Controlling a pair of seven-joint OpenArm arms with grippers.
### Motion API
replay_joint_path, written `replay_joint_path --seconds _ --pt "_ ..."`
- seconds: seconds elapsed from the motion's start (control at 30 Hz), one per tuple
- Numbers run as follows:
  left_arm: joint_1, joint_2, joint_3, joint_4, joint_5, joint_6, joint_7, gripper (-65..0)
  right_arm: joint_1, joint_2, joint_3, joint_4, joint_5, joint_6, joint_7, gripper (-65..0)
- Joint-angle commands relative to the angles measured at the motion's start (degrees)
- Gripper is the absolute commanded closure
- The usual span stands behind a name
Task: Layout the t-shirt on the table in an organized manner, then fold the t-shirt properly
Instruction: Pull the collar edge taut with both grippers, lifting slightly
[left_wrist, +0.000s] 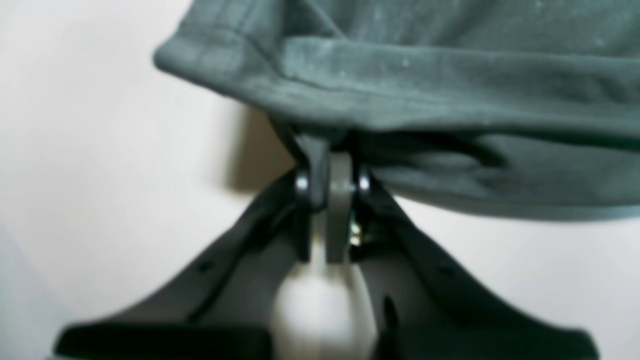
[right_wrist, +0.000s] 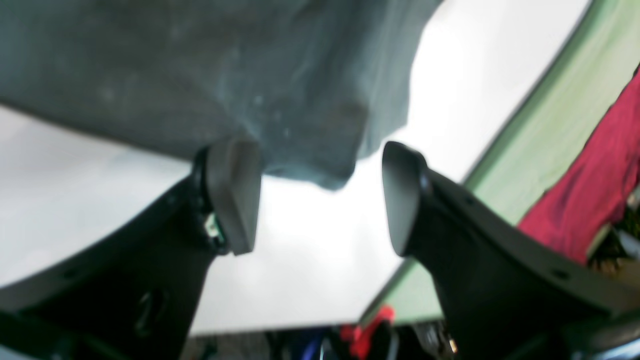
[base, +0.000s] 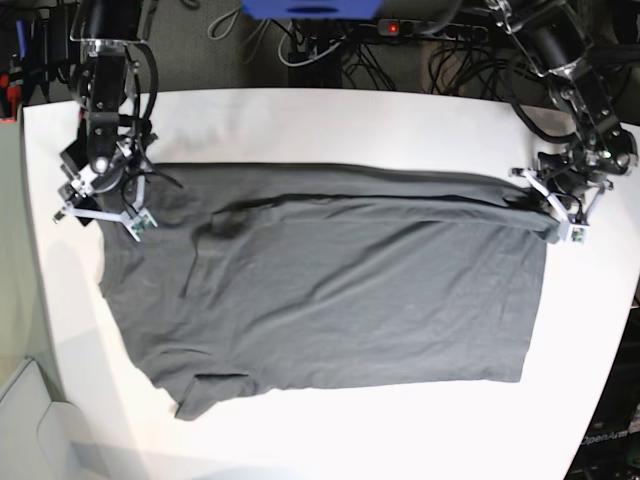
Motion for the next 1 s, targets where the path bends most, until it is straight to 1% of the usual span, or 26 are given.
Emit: replay_joint_path --seconds 0.0,0.23,0.37,0.4,0.47,0.63,0.73,0.83,0.97 --pt "-0.37 -0.83 -0.15 0.55 0.66 0.25 0.42 -0.3 0.30 0.45 0.53 0.63 -0.65 -0.42 -0.02 -38.8" --pt "-0.37 -0.75 -0.06 0.47 0.66 0.25 0.42 -0.3 0.30 1.50 0.61 -4.29 -0.56 -0.42 0.15 -38.6" --pt "-0.37 -0.83 -0.06 0.64 0.83 0.25 0.42 -0.3 0.21 1.68 0.44 -4.64 -0.56 -0.42 0.24 -37.9" --pt "-0.37 -0.83 -0.06 0.64 0.83 0.25 0.42 -0.3 0.21 1.68 0.44 -4.64 -0.56 -0.42 0.24 -36.5" --pt "-0.37 -0.83 -0.06 0.64 0.83 0.25 0.42 -0.3 0.21 1.68 0.09 -4.64 -0.48 -0.42 0.24 -30.5" --pt "-0.37 -0.83 0.03 0.64 0.66 0.25 0.42 -0.3 -0.85 1.59 0.00 -4.73 -0.39 -0.42 0.24 -10.2" --pt "-0.37 -0.48 0.20 0.73 0.66 0.25 0.51 -0.3 -1.20 1.50 0.00 -4.29 -0.39 -0.42 0.24 0.0" --pt "-0.37 -0.31 0.03 0.73 0.66 0.25 0.51 -0.3 -1.64 1.59 0.18 -3.41 -0.48 -0.42 0.24 0.0" --pt "1.30 -0.31 -0.15 0.73 0.57 0.25 0.51 -0.3 -4.80 1.68 0.00 3.45 -0.48 -0.42 0.24 0.0"
